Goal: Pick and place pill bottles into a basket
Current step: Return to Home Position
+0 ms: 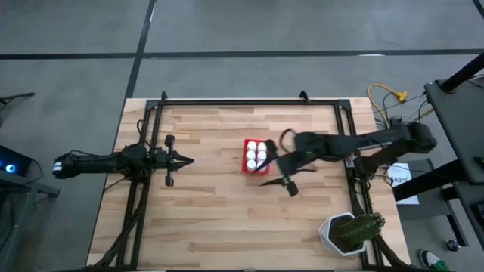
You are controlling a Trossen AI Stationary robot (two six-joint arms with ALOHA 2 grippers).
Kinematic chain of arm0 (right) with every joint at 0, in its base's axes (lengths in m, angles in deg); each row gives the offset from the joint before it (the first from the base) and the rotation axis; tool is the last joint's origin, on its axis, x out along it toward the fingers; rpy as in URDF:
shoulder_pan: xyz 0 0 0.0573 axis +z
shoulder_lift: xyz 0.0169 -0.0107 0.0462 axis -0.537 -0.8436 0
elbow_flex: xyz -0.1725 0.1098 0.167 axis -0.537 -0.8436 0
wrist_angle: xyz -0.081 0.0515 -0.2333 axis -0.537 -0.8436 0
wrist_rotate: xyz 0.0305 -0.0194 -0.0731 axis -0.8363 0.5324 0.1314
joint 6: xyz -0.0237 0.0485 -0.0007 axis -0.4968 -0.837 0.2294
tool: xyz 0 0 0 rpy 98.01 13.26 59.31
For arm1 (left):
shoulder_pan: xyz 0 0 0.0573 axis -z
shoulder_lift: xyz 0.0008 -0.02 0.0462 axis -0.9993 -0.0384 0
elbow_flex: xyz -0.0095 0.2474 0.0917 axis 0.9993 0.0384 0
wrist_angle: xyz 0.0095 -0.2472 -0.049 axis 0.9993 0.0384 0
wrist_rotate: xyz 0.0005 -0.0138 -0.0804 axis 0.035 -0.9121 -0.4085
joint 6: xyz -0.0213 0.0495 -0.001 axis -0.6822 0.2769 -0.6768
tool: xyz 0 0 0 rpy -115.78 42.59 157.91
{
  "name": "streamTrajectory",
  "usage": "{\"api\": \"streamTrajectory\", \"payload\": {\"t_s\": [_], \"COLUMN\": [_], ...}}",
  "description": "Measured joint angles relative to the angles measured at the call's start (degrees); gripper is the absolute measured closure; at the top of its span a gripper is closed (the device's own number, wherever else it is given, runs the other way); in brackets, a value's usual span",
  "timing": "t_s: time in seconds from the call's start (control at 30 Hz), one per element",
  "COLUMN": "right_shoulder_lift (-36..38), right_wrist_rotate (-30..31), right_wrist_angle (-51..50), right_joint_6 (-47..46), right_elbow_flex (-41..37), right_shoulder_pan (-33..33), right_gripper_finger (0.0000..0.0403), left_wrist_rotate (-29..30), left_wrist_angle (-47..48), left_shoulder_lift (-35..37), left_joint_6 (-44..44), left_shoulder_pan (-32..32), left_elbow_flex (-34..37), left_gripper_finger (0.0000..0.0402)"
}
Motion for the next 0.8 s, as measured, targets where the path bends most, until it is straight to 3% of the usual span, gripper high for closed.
{"api": "streamTrajectory", "payload": {"t_s": [0.13,0.3,0.63,0.8], "right_shoulder_lift": [8.52,18.00,33.89,40.95], "right_wrist_rotate": [0.52,3.88,9.45,9.29], "right_wrist_angle": [16.62,29.27,31.06,31.10], "right_joint_6": [-5.17,-9.22,-8.49,-9.47], "right_elbow_flex": [-11.58,-22.33,-33.02,-36.65], "right_shoulder_pan": [-0.26,-0.54,-2.87,-4.69], "right_gripper_finger": [0.0196,0.0196,0.0196,0.0196], "left_wrist_rotate": [-0.02,-0.02,0.00,0.00], "left_wrist_angle": [-0.01,0.00,-0.02,0.02], "left_shoulder_lift": [0.09,0.00,0.02,0.00], "left_joint_6": [-0.02,0.00,0.00,-0.02], "left_shoulder_pan": [-0.02,0.00,-0.02,-0.01], "left_elbow_flex": [0.00,0.00,0.00,0.00], "left_gripper_finger": [0.0400,0.0400,0.0400,0.0400]}}
